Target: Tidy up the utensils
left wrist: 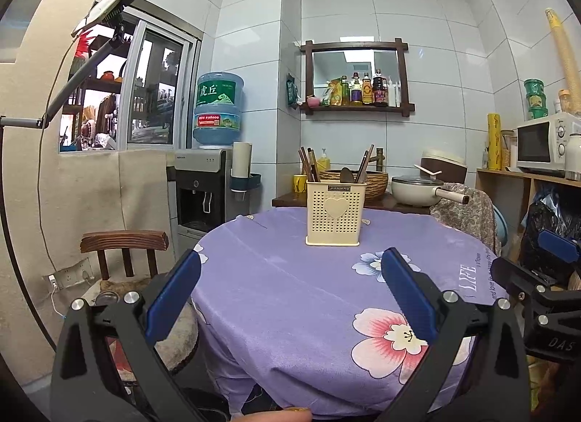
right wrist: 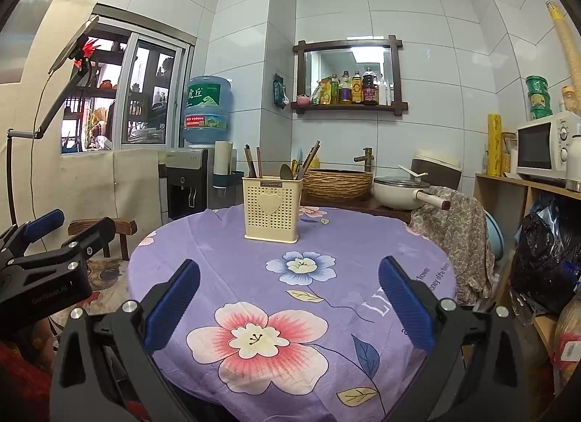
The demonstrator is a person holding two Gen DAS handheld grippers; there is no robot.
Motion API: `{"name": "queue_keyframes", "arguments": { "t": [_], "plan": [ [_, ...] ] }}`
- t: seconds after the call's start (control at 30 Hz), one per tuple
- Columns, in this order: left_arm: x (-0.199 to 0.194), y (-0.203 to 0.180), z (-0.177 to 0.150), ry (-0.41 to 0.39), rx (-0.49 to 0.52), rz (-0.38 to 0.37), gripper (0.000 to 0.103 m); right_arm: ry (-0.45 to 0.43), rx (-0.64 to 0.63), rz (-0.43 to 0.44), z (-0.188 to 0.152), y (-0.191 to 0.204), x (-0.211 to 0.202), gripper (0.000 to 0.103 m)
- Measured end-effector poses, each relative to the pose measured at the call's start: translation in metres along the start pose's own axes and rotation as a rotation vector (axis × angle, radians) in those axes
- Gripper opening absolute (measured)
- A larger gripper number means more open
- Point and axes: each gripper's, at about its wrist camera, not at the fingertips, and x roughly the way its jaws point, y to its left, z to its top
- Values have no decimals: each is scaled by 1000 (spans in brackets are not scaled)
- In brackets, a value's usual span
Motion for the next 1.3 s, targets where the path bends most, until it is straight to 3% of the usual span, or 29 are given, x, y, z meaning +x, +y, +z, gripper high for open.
{"name": "queue_keyframes", "arguments": {
  "t": [0.7,1.3],
  "plan": [
    [0,1,-1,4,1,-16,98,0,-4,-9,-3,2,0,97],
    [9,1,-4,62,-3,-39,98,14,1,-8,-6,1,1,97]
  ]
}}
